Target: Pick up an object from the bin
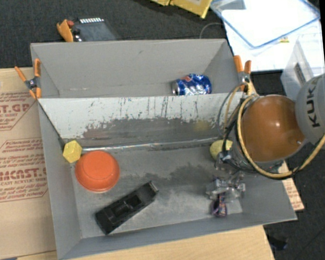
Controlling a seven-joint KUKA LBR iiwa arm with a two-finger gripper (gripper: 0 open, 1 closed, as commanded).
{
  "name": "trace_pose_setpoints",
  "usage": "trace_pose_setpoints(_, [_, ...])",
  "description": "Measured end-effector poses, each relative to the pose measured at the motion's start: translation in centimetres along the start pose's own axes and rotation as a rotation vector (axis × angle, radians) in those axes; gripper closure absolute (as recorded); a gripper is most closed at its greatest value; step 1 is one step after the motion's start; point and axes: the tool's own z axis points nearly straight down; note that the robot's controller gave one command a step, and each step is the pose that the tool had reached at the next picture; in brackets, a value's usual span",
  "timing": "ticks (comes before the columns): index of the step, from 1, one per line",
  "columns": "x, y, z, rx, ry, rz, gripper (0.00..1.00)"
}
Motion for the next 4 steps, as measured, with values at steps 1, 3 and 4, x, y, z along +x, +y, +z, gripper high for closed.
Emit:
trace_pose_setpoints(1, [0.0, 0.2, -0.9, -0.005, 0.000, 0.000, 1.00])
trace_pose_setpoints(3, [-0.2, 0.1, -3.1, -0.003, -0.002, 0.001, 1.00])
trace_pose_setpoints(4, [-0.3, 0.2, -3.7, -0.003, -0.003, 0.001, 1.00])
